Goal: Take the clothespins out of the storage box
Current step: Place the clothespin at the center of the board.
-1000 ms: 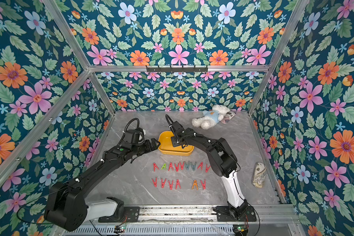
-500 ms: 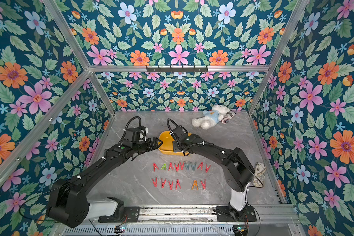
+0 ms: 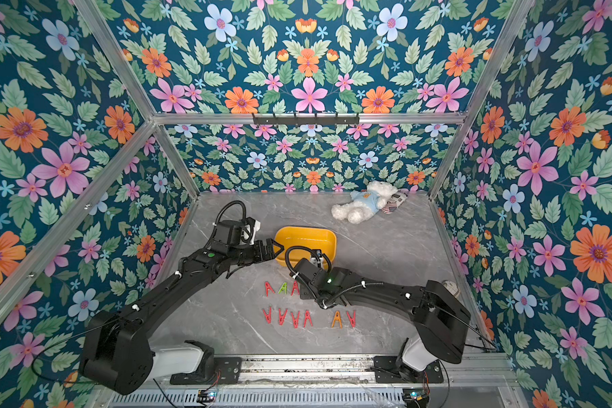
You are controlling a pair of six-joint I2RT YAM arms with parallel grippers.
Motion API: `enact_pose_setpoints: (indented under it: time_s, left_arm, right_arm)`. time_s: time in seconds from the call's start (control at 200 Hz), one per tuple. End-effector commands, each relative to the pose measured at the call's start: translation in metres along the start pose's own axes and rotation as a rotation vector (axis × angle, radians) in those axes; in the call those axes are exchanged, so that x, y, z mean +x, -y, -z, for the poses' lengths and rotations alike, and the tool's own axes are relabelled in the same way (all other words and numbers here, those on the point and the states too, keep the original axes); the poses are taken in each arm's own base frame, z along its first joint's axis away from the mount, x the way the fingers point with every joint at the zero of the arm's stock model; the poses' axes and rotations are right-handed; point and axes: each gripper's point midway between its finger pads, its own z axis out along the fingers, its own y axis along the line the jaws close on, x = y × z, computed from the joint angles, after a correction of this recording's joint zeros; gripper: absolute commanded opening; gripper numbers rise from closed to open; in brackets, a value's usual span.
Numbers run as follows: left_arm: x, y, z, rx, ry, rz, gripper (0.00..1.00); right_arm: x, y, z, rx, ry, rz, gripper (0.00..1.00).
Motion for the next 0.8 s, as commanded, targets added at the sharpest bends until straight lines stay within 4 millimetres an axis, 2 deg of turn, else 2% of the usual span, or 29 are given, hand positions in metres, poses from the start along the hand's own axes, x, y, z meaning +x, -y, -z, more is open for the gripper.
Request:
enact_pose_setpoints:
  time_s: [0.0,0.34,0.475,0.57,0.795]
  left_arm:
    - [-0.001,0.004,0.001,0.02,-0.003,-0.008,1.0]
    - [0.006,0.003,0.003,0.02,-0.013,0.007,1.0]
    - [0.008,0.002,0.005,0.02,-0.014,0.01,1.0]
    - [0.009,0.002,0.005,0.021,-0.014,0.012,1.0]
    - [0.011,0.0,0.007,0.015,-0.012,0.017,1.0]
  right_arm:
    - [0.014,0.003,0.002,0.012,0.028,-0.113,0.03]
    - [0.07,0.018,-0.009,0.053,-0.021,-0.165,0.03]
    - [0.081,0.018,-0.016,0.051,-0.039,-0.173,0.03]
    - [0.09,0.025,-0.021,0.086,-0.054,-0.175,0.03]
    - [0.097,0.036,-0.027,0.125,-0.066,-0.168,0.03]
